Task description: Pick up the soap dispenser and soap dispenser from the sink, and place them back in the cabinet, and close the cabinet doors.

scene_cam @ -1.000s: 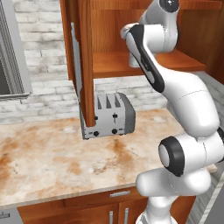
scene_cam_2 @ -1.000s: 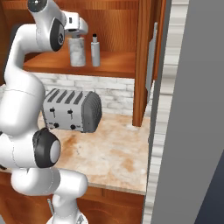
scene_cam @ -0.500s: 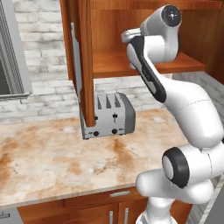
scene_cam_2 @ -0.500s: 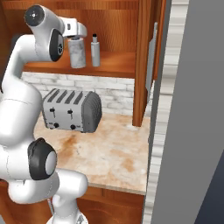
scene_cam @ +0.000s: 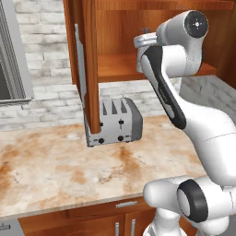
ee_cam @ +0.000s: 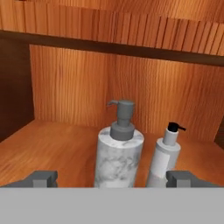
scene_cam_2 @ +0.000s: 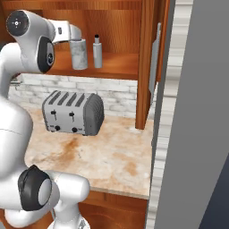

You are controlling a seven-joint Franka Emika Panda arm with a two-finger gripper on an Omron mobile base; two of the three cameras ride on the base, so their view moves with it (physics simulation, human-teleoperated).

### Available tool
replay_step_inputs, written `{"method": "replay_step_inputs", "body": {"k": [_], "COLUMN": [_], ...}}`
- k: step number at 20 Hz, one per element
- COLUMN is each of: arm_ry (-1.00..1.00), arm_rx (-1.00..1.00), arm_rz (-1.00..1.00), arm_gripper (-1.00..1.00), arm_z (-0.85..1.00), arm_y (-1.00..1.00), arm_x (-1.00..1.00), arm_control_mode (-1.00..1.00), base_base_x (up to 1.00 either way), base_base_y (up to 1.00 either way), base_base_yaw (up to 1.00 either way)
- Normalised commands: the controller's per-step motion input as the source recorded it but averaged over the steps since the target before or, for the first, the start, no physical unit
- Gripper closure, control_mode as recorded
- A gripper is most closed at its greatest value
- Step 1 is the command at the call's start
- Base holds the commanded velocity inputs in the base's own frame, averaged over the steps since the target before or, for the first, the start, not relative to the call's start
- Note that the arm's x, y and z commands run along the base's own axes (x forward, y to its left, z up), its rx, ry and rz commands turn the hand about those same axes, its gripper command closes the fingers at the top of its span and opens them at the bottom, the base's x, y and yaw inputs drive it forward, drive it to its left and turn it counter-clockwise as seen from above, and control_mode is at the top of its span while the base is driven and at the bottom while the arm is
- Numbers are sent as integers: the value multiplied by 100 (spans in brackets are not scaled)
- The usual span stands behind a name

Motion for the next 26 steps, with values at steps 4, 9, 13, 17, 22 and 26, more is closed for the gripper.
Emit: {"method": "replay_step_inputs", "body": {"k": [4, 9, 13, 17, 22, 26], "arm_ry": [0, 0, 0, 0, -1, -11], "arm_rx": [0, 0, 0, 0, 0, 0], "arm_rz": [0, 0, 0, 0, 0, 0], "arm_gripper": [-100, -100, -100, -100, -100, -100], "arm_z": [5, 0, 0, 0, 0, 0], "arm_y": [0, 0, 0, 0, 0, 0], "arm_x": [-70, -50, -36, -33, -50, -69], "arm_control_mode": [-100, -100, -100, -100, -100, -100], "base_base_x": [0, 0, 0, 0, 0, 0], "base_base_y": [0, 0, 0, 0, 0, 0], "base_base_yaw": [0, 0, 0, 0, 0, 0]}}
